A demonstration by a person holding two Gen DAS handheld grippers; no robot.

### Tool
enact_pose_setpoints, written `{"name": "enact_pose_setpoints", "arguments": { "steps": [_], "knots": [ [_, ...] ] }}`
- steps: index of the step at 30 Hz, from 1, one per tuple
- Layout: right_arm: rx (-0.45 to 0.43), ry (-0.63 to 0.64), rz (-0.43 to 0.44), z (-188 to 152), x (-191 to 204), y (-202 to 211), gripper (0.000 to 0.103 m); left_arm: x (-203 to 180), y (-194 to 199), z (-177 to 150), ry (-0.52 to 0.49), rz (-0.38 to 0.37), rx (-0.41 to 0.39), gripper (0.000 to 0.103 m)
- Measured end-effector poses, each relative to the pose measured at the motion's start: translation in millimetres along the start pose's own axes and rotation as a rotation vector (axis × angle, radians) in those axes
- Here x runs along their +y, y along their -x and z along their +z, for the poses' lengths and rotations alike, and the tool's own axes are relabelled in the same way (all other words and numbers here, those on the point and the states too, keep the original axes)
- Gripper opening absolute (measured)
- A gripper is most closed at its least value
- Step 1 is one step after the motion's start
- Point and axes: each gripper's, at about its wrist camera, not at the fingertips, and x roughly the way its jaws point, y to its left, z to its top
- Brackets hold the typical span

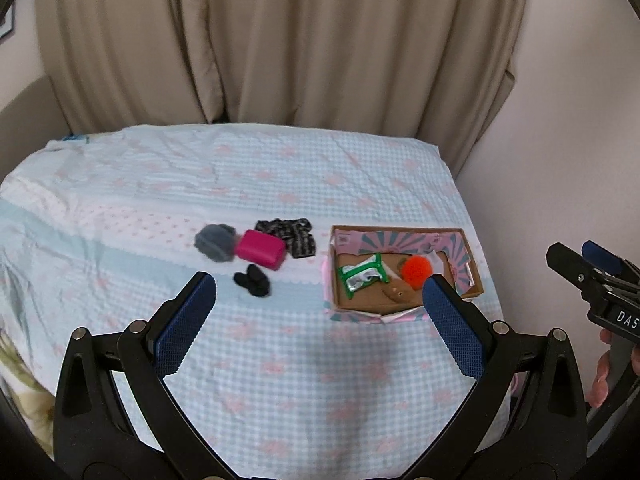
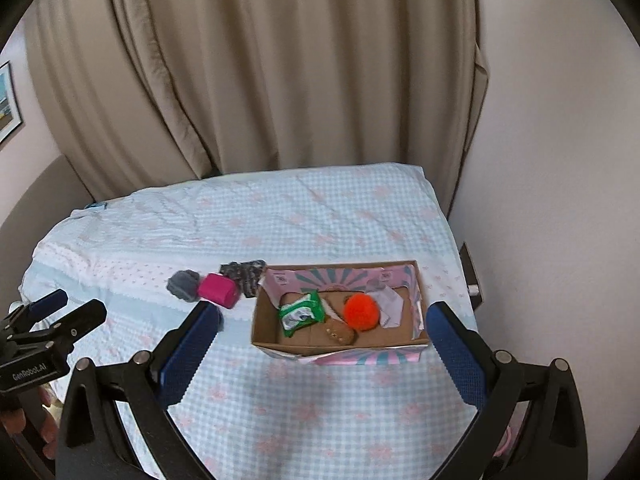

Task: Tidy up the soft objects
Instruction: 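Withdraw both tools from the box toward the bed items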

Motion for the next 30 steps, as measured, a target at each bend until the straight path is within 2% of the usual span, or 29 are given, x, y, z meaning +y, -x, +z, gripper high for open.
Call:
{"name": "enact_pose_setpoints", "arguments": {
  "steps": [9, 15, 23, 30],
  "knots": [
    [-0.058, 0.051, 0.059, -8.1, 56.8, 11.7, 0.103, 67.6, 29.0, -6.2, 0.051, -0.002, -0.06, 0.103],
    [-0.072, 0.025, 0.077, -8.3, 110.2, -3.4, 0.103, 129.9, 21.7, 4.5, 0.036, -0.026, -0.036, 0.103],
    [-0.025, -0.019, 0.079, -6.5, 184.8, -56.6, 0.103, 212.0, -26.3, 30.5, -0.003, -0.074, 0.02, 0.103],
    [0.015, -0.083, 0.045, -16.1, 234.4, -129.4, 0.103, 265.4, -99.7, 53.7, -0.057, -0.129, 0.077, 0.103]
  ]
}}
